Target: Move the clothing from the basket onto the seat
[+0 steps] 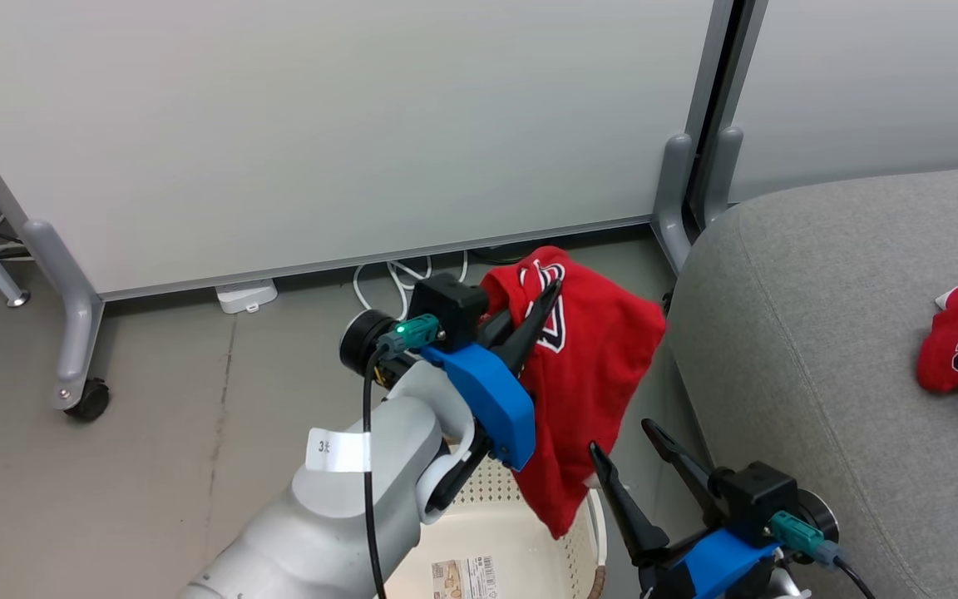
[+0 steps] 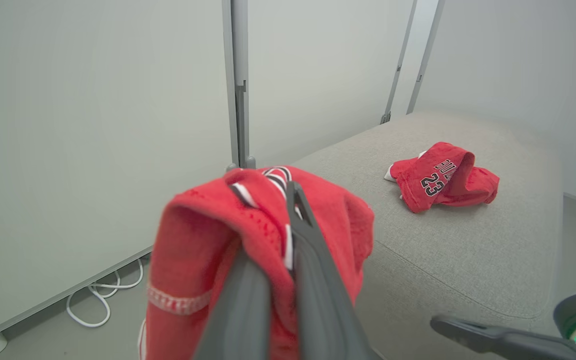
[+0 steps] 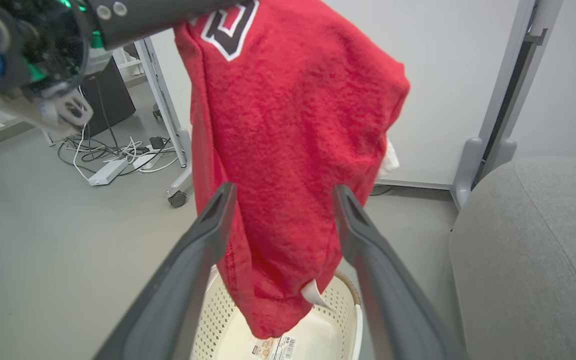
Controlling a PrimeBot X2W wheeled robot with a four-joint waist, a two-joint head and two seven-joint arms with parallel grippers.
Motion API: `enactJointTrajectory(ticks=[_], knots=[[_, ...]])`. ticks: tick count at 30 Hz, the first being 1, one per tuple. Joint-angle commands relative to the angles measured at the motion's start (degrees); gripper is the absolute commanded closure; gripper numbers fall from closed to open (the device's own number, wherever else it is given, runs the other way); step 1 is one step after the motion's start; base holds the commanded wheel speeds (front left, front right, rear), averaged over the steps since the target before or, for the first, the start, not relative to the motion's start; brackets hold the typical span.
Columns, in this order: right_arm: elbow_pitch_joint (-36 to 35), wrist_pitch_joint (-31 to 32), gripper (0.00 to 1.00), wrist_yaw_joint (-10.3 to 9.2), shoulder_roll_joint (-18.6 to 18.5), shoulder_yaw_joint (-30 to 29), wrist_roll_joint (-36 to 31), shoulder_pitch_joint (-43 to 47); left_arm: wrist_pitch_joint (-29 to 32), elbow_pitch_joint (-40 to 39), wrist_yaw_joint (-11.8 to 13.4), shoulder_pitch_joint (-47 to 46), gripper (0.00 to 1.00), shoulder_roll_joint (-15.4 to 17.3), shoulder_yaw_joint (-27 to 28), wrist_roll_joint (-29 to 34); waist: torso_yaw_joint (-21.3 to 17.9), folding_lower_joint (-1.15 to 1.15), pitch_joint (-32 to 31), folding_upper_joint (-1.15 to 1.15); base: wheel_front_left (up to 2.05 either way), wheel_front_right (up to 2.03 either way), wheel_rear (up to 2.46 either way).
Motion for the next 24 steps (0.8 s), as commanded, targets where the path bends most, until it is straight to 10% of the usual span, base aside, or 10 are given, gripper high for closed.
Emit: enactJointTrajectory(ticks=[1,24], knots=[[-0.22,0.25,0.0,0.01,-0.03,0.15,0.36,0.65,-0.18,-0.39,0.42,-1.23,1.0,0.01,-0.62,-0.64,-0.1,0.0,-0.07,-0.01,0.0,0.0,0.0],[1.44,0.35,0.0,0.01,-0.03,4.3,1.61,-2.48,-2.38,0.88,2.47,-3.75,1.0,0.02,-6.35,-6.97,-0.99,0.0,-0.02,-0.01,0.0,0.0,0.0]])
